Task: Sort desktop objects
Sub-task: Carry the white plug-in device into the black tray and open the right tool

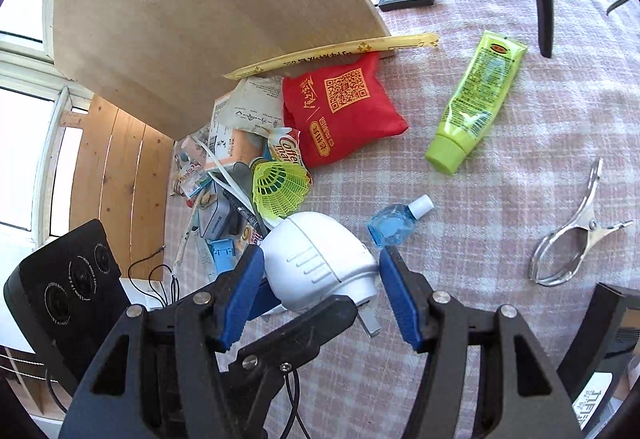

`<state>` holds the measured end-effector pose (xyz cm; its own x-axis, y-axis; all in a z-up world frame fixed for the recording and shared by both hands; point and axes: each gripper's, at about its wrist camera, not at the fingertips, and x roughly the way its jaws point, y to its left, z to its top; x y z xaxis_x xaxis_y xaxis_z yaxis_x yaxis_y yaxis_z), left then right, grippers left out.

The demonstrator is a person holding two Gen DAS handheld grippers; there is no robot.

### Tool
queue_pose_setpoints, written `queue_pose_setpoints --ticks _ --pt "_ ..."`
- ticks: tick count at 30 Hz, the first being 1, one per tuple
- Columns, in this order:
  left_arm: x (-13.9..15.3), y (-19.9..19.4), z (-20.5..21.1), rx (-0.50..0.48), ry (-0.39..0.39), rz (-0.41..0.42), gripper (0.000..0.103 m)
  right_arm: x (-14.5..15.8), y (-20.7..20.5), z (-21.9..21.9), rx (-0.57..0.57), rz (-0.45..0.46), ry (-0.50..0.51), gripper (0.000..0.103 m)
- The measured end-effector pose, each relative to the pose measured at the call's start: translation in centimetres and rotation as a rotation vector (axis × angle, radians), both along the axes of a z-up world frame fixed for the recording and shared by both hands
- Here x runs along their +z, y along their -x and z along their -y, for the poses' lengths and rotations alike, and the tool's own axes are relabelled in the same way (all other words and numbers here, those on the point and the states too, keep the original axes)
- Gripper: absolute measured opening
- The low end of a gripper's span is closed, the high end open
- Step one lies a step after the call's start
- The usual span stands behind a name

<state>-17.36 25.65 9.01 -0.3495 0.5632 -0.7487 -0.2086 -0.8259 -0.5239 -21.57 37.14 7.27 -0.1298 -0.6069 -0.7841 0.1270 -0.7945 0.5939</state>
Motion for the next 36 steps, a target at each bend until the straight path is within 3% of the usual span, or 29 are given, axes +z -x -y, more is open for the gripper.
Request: queue_pose_setpoints --ticks 10,21,30,36 --pt "2.2 -2.9 -10.9 -0.261 -0.018 -0.039 0.035 1.6 -6.6 -12.3 -0.227 -0.019 0.007 0.059" --pt "3.5 -6.8 -21.9 -0.493 -0.038 -0.026 0.035 3.4 -12.6 -23.6 -0.461 -0.016 -0.030 0.059" --pt "3.9 -9.5 -26.3 -0.584 -0.022 -0.012 0.035 4.0 -15.8 -28.0 -0.532 0.004 -0.086 0.059" --pt "4.1 -10.5 -27.0 -0.618 0.074 -0.040 0.036 4.3 -16.2 -28.9 -0.563 -0.001 -0.145 0.059"
